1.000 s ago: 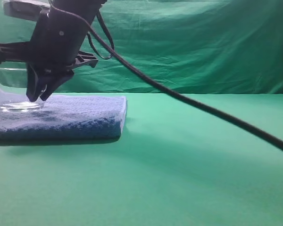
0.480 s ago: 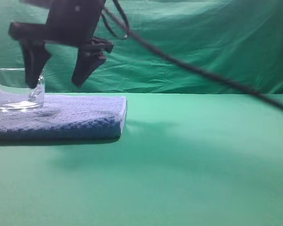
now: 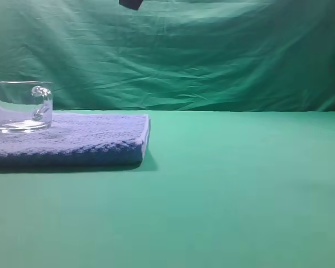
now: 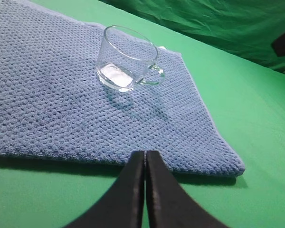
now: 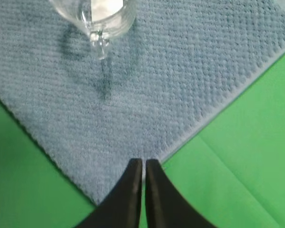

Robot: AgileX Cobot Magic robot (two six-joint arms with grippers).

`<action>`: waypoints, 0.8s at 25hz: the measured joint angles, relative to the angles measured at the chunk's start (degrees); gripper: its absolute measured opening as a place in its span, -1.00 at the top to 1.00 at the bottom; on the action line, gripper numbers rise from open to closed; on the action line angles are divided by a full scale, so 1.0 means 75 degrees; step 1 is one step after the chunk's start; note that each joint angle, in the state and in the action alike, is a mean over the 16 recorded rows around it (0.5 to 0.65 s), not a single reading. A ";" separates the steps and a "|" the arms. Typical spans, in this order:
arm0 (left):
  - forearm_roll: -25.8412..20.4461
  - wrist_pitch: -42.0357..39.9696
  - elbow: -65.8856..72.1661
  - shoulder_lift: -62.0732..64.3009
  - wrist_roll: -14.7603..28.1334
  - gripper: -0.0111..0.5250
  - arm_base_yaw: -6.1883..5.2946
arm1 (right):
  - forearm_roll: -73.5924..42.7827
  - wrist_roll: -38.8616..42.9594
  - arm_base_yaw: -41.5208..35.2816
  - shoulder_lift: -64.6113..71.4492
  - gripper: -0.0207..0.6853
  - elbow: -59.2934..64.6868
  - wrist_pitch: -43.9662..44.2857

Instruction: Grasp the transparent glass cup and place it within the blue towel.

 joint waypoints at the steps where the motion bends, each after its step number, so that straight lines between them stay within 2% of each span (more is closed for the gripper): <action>1: 0.0000 0.0000 0.0000 0.0000 0.0000 0.96 0.0000 | 0.0035 0.0004 -0.0005 -0.0336 0.94 0.0441 -0.0246; 10: 0.0000 0.0000 0.0000 0.0000 0.0000 0.96 0.0000 | 0.0353 0.0086 -0.0016 -0.3491 0.94 0.4210 -0.2106; 15: 0.0000 0.0000 0.0000 0.0000 0.0000 0.96 0.0000 | 0.0344 0.0236 -0.0016 -0.4987 0.94 0.5515 -0.2261; 20: 0.0000 0.0000 0.0000 0.0000 0.0000 0.96 0.0000 | 0.0214 0.0414 -0.0016 -0.6107 0.94 0.6145 -0.2014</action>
